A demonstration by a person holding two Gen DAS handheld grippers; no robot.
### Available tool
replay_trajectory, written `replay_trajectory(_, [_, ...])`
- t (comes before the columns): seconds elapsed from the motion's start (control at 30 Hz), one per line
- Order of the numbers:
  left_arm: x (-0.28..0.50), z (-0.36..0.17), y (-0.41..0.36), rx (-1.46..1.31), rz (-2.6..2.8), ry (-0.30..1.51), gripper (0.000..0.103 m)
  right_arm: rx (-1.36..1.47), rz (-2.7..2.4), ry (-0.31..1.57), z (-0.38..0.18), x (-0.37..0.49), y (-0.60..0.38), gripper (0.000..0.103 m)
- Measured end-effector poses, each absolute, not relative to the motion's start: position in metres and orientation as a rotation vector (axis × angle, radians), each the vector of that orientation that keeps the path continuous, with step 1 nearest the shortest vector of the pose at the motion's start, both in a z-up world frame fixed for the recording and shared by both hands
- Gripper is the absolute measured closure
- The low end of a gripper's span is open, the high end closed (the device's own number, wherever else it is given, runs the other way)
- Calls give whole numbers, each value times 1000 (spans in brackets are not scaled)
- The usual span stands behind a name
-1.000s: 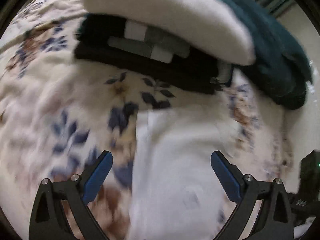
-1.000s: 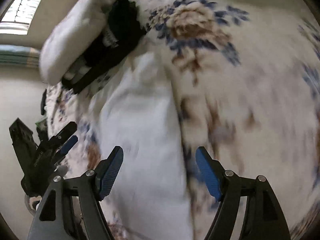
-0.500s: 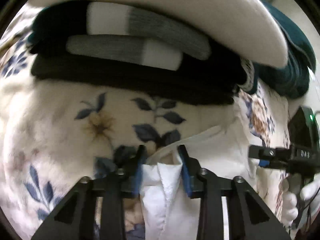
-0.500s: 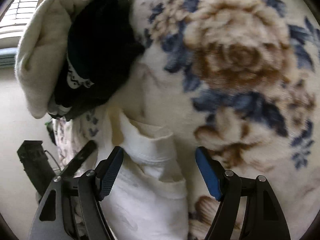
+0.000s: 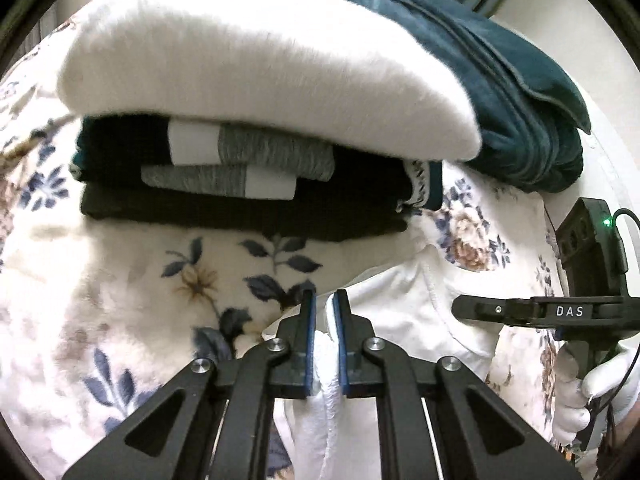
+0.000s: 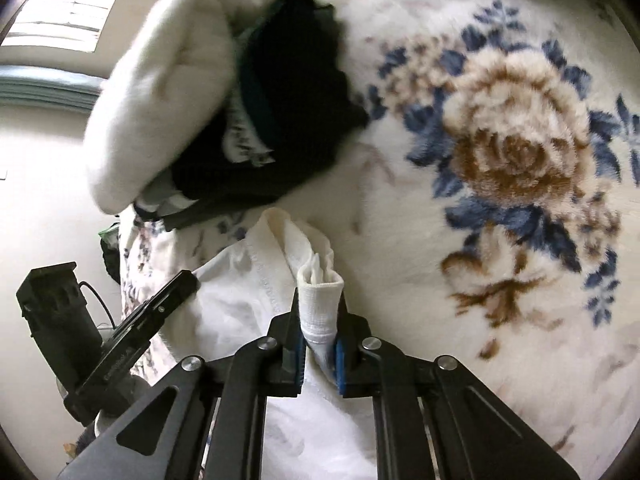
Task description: Fold small clothes
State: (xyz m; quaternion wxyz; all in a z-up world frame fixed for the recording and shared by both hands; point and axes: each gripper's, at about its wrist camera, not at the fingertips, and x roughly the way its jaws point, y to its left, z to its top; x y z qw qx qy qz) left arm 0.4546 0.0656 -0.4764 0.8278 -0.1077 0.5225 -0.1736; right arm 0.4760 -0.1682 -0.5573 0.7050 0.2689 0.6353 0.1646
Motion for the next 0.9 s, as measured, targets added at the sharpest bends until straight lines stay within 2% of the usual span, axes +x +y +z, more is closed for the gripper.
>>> replay_trajectory(0.27, [440, -458, 67, -270, -388, 1078, 96, 546, 418, 1356, -515, 452, -150, 93])
replay_trajectory(0.33, [445, -466, 72, -313, -377, 1121, 91, 524, 422, 1378, -516, 450, -148, 93])
replay_trajectory(0.37, [448, -472, 75, -335, -370, 1145, 82, 510, 389, 1409, -523, 453, -148, 93])
replay_trajectory(0.4, [454, -485, 80, -362, -339, 1189, 64, 512, 370, 1427, -530, 455, -153, 92])
replay_trajectory(0.43, [457, -493, 85, -390, -329, 1211, 52, 512, 353, 1450, -540, 460, -154, 89])
replay_trajectory(0.5, [459, -516, 98, -499, -338, 1254, 46, 493, 295, 1519, -562, 469, -156, 71])
replay_trajectory(0.53, [460, -525, 101, -532, -337, 1274, 46, 499, 287, 1526, -568, 471, -158, 66])
replay_trajectory(0.57, [461, -534, 103, -570, -345, 1297, 46, 515, 285, 1526, -573, 472, -161, 51])
replay_trajectory(0.6, [463, -543, 103, -603, -347, 1314, 46, 530, 293, 1529, -577, 472, -163, 42])
replay_trajectory(0.63, [465, -551, 103, -630, -354, 1325, 41, 548, 306, 1534, -581, 472, -164, 42])
replay_trajectory(0.73, [474, -563, 98, -659, -366, 1331, 39, 602, 317, 1573, -600, 471, -168, 42])
replay_trajectory(0.8, [480, -557, 91, -640, -373, 1307, 41, 643, 319, 1578, -608, 471, -169, 42])
replay_trajectory(0.87, [482, -549, 81, -581, -393, 1279, 80, 685, 351, 1562, -612, 473, -169, 42])
replay_trajectory(0.9, [483, -543, 71, -532, -433, 1262, 92, 699, 366, 1555, -612, 473, -167, 45])
